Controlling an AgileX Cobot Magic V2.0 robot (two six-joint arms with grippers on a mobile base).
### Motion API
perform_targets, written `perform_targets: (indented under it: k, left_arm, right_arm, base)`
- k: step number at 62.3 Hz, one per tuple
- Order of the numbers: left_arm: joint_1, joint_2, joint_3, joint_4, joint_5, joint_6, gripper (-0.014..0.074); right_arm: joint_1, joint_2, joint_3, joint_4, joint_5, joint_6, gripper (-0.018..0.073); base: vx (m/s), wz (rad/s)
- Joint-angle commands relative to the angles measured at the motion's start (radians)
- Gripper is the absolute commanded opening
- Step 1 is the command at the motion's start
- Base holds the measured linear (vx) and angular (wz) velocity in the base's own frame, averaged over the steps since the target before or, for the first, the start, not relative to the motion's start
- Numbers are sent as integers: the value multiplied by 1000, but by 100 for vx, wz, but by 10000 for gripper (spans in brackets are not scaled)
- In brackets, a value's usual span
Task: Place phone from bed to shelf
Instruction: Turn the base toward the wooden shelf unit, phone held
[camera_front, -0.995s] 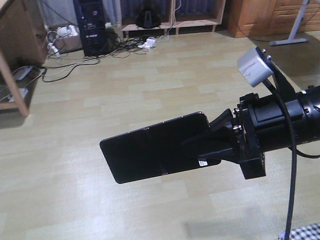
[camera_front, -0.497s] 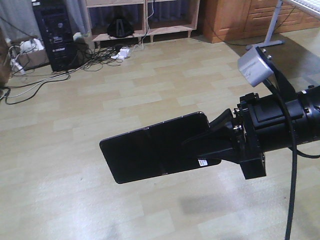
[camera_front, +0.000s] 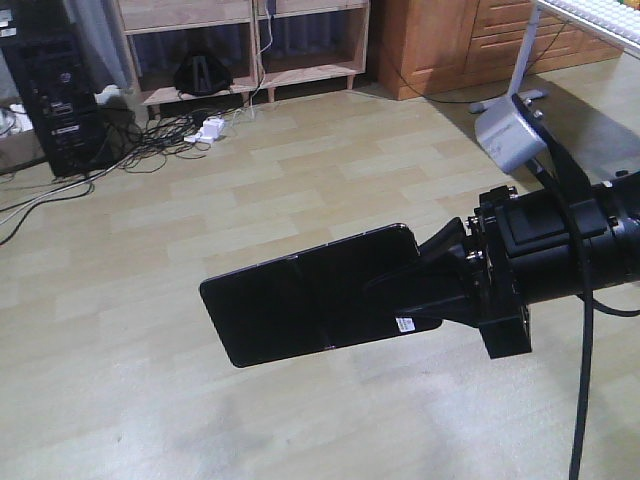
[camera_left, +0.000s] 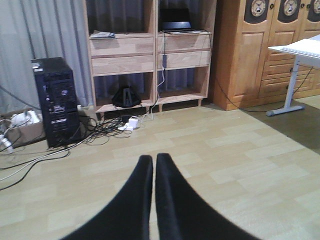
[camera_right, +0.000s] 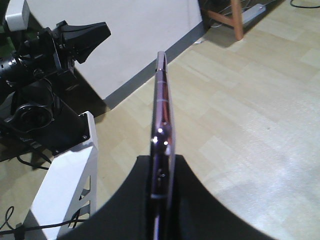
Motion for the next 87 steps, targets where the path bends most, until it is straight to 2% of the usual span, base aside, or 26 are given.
perform_targets:
  k: [1,87]
  left_arm:
    - [-4,-13,-21,-9,-72,-6,1]
    - [-4,-13,-21,-9,-72,-6,1]
  right_arm:
    - [-1,-28,-28,86,71,1,-3]
    - [-1,-28,-28,86,71,1,-3]
  base:
    - [43,-12]
    - [44,-14]
